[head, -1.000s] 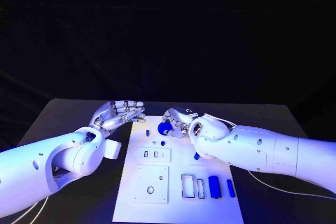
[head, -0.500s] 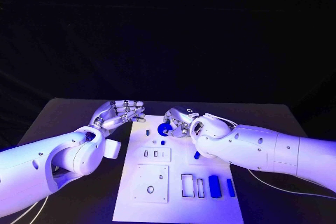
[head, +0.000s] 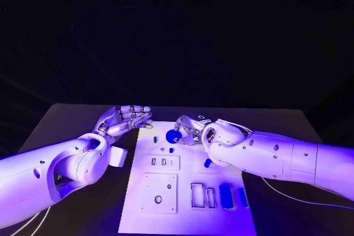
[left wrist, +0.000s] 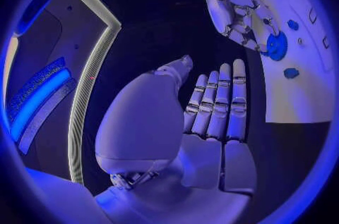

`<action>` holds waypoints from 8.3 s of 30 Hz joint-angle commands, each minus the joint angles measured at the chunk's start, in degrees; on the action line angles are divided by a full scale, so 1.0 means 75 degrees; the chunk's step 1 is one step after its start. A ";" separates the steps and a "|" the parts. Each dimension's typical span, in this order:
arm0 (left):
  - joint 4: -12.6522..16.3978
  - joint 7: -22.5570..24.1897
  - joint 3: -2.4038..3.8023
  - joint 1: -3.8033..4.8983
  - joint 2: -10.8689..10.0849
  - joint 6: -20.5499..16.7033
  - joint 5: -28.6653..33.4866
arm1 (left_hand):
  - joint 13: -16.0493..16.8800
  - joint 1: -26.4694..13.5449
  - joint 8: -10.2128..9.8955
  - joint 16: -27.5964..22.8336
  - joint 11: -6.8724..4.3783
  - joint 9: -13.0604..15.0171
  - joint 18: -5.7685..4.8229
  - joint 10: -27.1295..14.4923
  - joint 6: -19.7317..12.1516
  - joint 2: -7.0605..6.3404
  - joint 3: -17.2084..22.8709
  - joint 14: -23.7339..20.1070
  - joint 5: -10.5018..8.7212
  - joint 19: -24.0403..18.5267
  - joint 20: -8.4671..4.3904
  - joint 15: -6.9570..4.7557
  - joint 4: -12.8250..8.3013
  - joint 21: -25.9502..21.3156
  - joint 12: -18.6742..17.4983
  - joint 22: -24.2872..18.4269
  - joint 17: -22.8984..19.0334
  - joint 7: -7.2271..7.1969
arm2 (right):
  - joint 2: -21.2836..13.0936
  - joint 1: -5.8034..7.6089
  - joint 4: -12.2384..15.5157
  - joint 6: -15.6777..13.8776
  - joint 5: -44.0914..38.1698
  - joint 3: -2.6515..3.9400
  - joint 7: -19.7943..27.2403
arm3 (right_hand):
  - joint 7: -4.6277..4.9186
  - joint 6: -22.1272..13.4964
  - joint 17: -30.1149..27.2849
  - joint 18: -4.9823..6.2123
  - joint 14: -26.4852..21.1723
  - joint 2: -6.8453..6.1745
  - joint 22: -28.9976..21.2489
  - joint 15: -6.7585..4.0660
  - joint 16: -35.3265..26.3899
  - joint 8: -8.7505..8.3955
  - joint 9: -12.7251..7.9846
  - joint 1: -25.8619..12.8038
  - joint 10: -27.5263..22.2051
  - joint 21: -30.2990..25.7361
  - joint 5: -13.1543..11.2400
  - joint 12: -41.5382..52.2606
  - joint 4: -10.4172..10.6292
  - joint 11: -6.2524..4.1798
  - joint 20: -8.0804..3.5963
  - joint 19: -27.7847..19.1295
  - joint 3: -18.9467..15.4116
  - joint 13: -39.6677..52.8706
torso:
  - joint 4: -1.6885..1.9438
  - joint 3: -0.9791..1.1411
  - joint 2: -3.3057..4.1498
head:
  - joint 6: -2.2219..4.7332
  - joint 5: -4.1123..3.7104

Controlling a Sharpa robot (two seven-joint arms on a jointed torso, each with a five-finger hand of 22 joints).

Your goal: Assemble the parts on the task board

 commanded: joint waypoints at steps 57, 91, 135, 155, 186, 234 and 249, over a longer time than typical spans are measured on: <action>-0.0123 0.0038 0.0002 -0.0002 0.0032 0.0170 -0.0025 | -0.0012 -0.0099 -0.0005 -0.0054 0.0041 0.0011 0.0035 -0.0006 -0.0086 0.0003 0.0030 -0.0055 -0.0039 -0.0077 0.0016 0.0020 -0.0015 0.0047 -0.0049 0.0016 0.0018 0.0229 | -0.3468 0.0002 0.0803 0.0807 0.2255 0.0019 0.2196 | 0.0075 -0.0036 0.1545 -0.0109 0.0678 -0.0197 0.2007 0.0068 0.0107 -0.0251 -0.0003 0.0878 0.0078 0.0040 -0.0668 0.0055 -0.0739 0.0059 0.0063 0.0786 -0.0069 0.1093 | -0.0131 0.0104 -0.0068 | -0.0060 -0.0138; -0.0151 0.0017 0.0002 -0.0002 0.0024 0.0178 -0.0025 | -0.0008 -0.0112 -0.0002 -0.0068 0.0042 0.0018 0.0037 -0.0010 -0.0097 0.0006 0.0042 -0.0076 -0.0040 -0.0125 0.0024 0.0026 -0.0041 0.0086 -0.0061 0.0043 0.0045 0.0227 | -0.3179 -0.0186 0.0550 0.0717 0.2314 0.0008 0.2028 | 0.0004 0.0387 0.1567 -0.0109 0.0682 0.0166 0.2007 0.0023 0.0115 -0.0134 0.0056 0.0836 0.0206 0.0040 -0.0731 0.0180 -0.0719 -0.0003 0.0037 0.0786 0.0296 0.1218 | -0.0128 0.0095 -0.0079 | -0.0130 -0.0150; -0.0252 -0.0057 -0.0001 -0.0001 0.0030 0.0191 -0.0025 | -0.0007 -0.0123 0.0000 -0.0072 0.0045 0.0020 0.0039 -0.0011 -0.0101 0.0009 0.0045 -0.0081 -0.0040 -0.0143 0.0028 0.0028 -0.0047 0.0103 -0.0066 0.0053 0.0056 0.0231 | -0.2831 -0.0081 0.2027 -0.1105 0.1856 0.0018 0.0091 | -0.0380 0.1074 0.1483 -0.0109 0.0667 0.0649 0.2007 -0.0290 0.0081 0.0510 0.0396 0.0517 0.0383 0.0040 -0.0797 0.0302 -0.1085 -0.0351 -0.0263 0.0786 0.1130 0.1362 | -0.0137 0.0075 -0.0139 | -0.0178 -0.0080; -0.0492 -0.0139 -0.0010 0.0000 0.0155 0.0126 -0.0019 | -0.0005 -0.0140 0.0003 -0.0075 0.0047 0.0024 0.0041 -0.0007 -0.0104 0.0009 0.0047 -0.0084 -0.0045 -0.0166 0.0033 0.0030 -0.0054 0.0128 -0.0068 0.0069 0.0073 0.0234 | -0.1332 -0.0306 0.2802 -0.0748 0.0807 -0.0050 -0.1365 | -0.0389 0.1061 0.1405 -0.0109 0.0650 0.0667 0.2007 -0.0299 0.0054 0.0538 0.0418 0.0429 0.0383 0.0040 -0.0799 0.0294 -0.1073 -0.0360 -0.0271 0.0786 0.1161 0.1358 | -0.0132 0.0058 -0.0230 | -0.0371 0.0195; -0.0521 -0.0229 -0.0019 0.0000 0.0221 0.0196 -0.0019 | -0.0002 -0.0161 0.0009 -0.0075 0.0045 0.0028 0.0043 0.0002 -0.0099 0.0016 0.0047 -0.0082 -0.0046 -0.0178 0.0037 0.0030 -0.0048 0.0143 -0.0066 0.0078 0.0084 0.0231 | -0.0495 -0.0801 0.2460 -0.0632 -0.0110 -0.0106 -0.1752 | -0.0403 0.0990 0.1360 -0.0109 0.0644 0.0481 0.2007 -0.0317 0.0034 0.0621 0.0478 0.0016 0.0386 0.0040 -0.0814 0.0277 -0.1016 -0.0374 -0.0294 0.0786 0.1131 0.1355 | -0.0109 0.0069 -0.0220 | -0.0490 0.0235; -0.0536 -0.0312 -0.0024 0.0000 0.0193 0.0249 -0.0019 | -0.0001 -0.0182 0.0012 -0.0079 0.0044 0.0032 0.0046 0.0003 -0.0102 0.0028 0.0054 -0.0086 -0.0043 -0.0200 0.0041 0.0030 -0.0046 0.0166 -0.0070 0.0092 0.0100 0.0229 | -0.0447 -0.0870 0.2355 -0.0639 -0.0351 -0.0128 -0.1635 | -0.0159 0.0423 0.1235 -0.0109 0.0617 -0.0122 0.2007 -0.0144 -0.0017 0.0345 0.0332 -0.0297 0.0170 0.0040 -0.0818 0.0011 -0.1036 -0.0161 -0.0155 0.0786 0.0821 0.1145 | -0.0125 0.0067 -0.0223 | -0.0512 0.0273; -0.0548 -0.0347 -0.0026 -0.0001 0.0198 0.0247 -0.0019 | -0.0002 -0.0196 0.0010 -0.0085 0.0046 0.0034 0.0048 -0.0004 -0.0112 0.0025 0.0056 -0.0094 -0.0044 -0.0221 0.0046 0.0032 -0.0051 0.0184 -0.0077 0.0103 0.0114 0.0230 | -0.0489 -0.0870 0.2389 -0.0910 -0.0363 -0.0131 -0.1531 | -0.0091 0.0128 0.1195 -0.0109 0.0607 -0.0158 0.2007 -0.0081 -0.0034 0.0194 0.0240 -0.0304 0.0020 0.0040 -0.0794 -0.0158 -0.0801 -0.0093 -0.0084 0.0786 0.0074 0.1011 | -0.0125 0.0069 -0.0224 | -0.0520 0.0257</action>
